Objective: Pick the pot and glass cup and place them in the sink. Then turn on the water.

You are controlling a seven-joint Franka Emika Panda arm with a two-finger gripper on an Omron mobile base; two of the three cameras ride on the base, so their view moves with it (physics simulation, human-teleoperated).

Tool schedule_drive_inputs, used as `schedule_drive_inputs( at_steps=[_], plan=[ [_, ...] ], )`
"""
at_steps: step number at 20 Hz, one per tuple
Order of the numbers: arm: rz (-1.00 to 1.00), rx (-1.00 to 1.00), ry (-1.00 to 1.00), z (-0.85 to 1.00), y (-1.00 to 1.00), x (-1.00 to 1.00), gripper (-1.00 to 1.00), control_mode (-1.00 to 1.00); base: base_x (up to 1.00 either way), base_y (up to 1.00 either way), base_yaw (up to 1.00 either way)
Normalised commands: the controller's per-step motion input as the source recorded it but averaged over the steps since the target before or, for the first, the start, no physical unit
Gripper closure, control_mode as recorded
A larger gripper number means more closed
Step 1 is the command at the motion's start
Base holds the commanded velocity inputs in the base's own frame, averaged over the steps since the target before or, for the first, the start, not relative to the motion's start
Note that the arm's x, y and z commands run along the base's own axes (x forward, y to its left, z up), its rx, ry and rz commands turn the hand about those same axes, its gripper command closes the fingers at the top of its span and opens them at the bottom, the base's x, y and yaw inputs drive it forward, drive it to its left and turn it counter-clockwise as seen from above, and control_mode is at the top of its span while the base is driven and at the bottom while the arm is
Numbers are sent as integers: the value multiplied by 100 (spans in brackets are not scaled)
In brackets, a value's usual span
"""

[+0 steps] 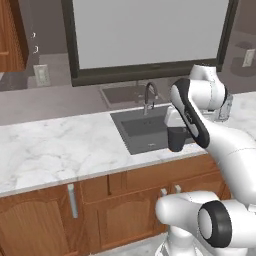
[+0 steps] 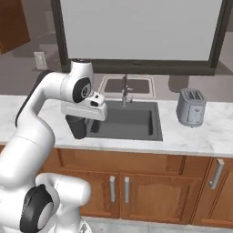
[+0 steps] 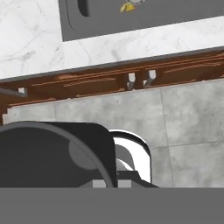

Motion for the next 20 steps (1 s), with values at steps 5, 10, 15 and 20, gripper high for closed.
schedule_drive_inputs(
  at_steps=[5, 10, 15, 20],
  plan=[
    [0, 0, 0, 0, 0, 0, 100, 100, 63, -3, 3],
    [0, 0, 0, 0, 0, 0, 100, 100, 56, -22, 6],
    [0, 0, 0, 0, 0, 0, 100, 100, 41, -27, 6],
    [0, 0, 0, 0, 0, 0, 100, 100, 38, -31, 8]
  ],
)
